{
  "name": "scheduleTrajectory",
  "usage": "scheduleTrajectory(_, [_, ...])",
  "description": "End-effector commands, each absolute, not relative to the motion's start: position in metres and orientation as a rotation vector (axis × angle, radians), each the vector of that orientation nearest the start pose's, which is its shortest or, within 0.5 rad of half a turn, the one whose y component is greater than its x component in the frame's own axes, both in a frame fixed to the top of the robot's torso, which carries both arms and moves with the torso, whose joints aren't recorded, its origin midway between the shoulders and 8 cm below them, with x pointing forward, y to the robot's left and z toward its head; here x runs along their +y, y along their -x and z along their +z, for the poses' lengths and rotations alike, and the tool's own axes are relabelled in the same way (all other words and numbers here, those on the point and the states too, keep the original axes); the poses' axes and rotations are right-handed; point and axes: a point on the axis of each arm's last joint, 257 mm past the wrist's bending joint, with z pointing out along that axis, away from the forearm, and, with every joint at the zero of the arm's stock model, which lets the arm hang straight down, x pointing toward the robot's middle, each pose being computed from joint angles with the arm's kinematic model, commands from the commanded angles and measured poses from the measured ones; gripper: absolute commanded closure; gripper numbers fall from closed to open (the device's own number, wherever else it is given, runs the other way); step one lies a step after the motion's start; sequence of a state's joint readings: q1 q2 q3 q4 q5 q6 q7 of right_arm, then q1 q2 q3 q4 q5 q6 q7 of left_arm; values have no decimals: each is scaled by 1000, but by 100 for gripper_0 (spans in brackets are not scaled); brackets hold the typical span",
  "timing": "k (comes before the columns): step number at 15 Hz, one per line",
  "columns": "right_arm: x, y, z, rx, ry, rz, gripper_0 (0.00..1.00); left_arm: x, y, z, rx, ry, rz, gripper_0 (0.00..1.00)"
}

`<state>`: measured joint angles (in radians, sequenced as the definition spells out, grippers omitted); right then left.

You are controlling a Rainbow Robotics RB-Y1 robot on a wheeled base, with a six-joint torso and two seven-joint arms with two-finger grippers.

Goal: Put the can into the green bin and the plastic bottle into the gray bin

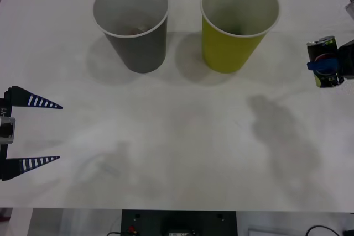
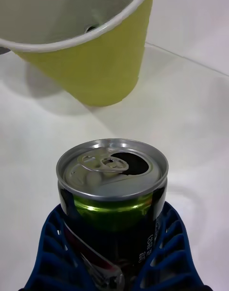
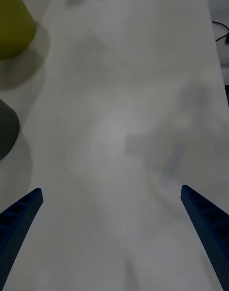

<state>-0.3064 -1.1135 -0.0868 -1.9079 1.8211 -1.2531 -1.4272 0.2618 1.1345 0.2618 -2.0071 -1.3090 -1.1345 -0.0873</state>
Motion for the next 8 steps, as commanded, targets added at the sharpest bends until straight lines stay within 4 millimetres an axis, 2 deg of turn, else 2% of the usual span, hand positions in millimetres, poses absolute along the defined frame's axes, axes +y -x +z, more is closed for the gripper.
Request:
scheduleTrajectory(1, [-307, -478, -62, 2270, 672, 190, 100, 286, -341, -167, 1444, -1762, -118, 0])
scheduleTrajectory(5, [-291, -483, -25, 2302, 785, 135, 100, 286, -341, -167, 1444, -1762, -118, 0])
scheduleTrajectory(8, [-274, -495, -7, 2320, 845, 109, 100, 286, -341, -167, 1444, -1762, -118, 0])
